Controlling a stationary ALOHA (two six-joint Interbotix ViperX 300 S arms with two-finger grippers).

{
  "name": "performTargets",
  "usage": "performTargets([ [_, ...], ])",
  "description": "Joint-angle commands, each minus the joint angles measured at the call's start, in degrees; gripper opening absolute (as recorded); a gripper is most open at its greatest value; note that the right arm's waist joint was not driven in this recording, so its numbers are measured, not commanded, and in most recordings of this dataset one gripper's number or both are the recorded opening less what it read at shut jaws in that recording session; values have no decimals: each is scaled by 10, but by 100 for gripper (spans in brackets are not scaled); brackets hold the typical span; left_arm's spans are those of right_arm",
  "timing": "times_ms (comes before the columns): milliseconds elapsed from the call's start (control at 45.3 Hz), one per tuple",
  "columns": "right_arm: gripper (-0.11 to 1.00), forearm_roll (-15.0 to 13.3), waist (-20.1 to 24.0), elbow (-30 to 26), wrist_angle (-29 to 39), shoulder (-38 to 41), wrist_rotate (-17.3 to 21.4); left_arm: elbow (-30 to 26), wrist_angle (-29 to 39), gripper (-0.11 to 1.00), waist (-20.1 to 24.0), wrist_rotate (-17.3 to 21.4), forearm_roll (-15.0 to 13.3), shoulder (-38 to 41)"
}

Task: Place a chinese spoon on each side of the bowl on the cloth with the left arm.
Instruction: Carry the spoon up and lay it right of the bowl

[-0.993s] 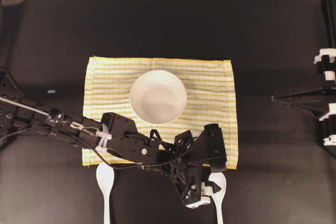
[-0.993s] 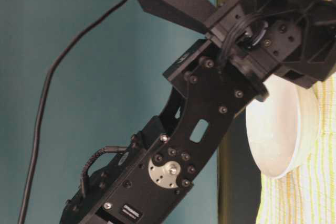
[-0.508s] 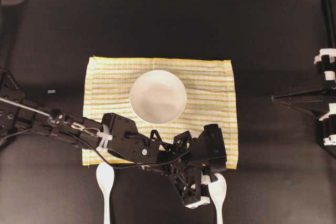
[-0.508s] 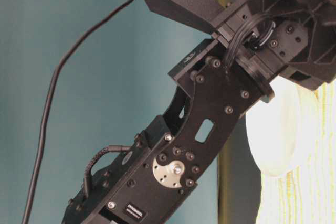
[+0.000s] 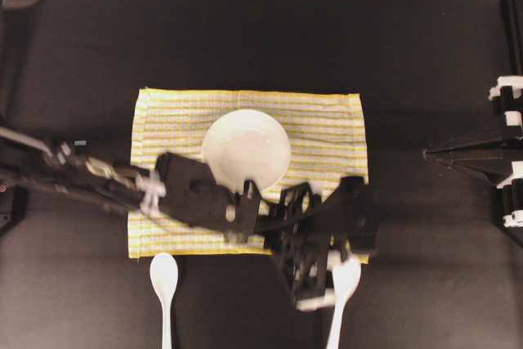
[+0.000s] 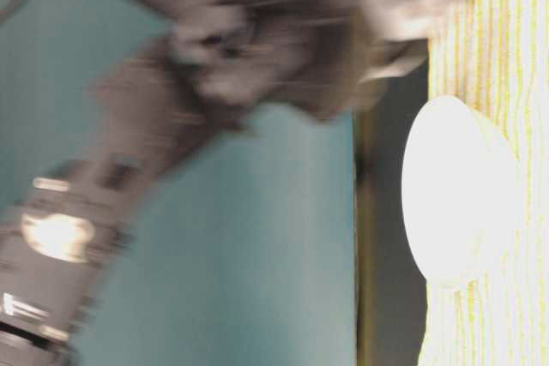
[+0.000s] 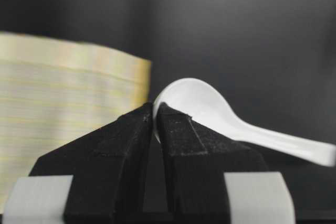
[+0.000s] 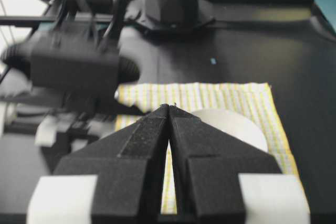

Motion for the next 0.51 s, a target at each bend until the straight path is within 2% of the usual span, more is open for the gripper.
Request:
performTargets([
  [0, 0, 1, 0, -4, -3, 3, -1, -38, 63, 6, 37, 29, 2, -35],
  [110, 0, 1, 0, -3, -1, 1, -1, -75, 132, 6, 76, 63, 2, -42],
  [221, 0, 1, 1, -2, 0, -1, -1, -106, 171, 6, 108, 96, 1, -40],
  [331, 0, 2, 0, 0, 0, -3, -1, -122, 190, 6, 126, 116, 1, -35],
  [486, 0, 2, 0, 2, 0, -4, -1, -112, 188, 6, 144, 119, 2, -35],
])
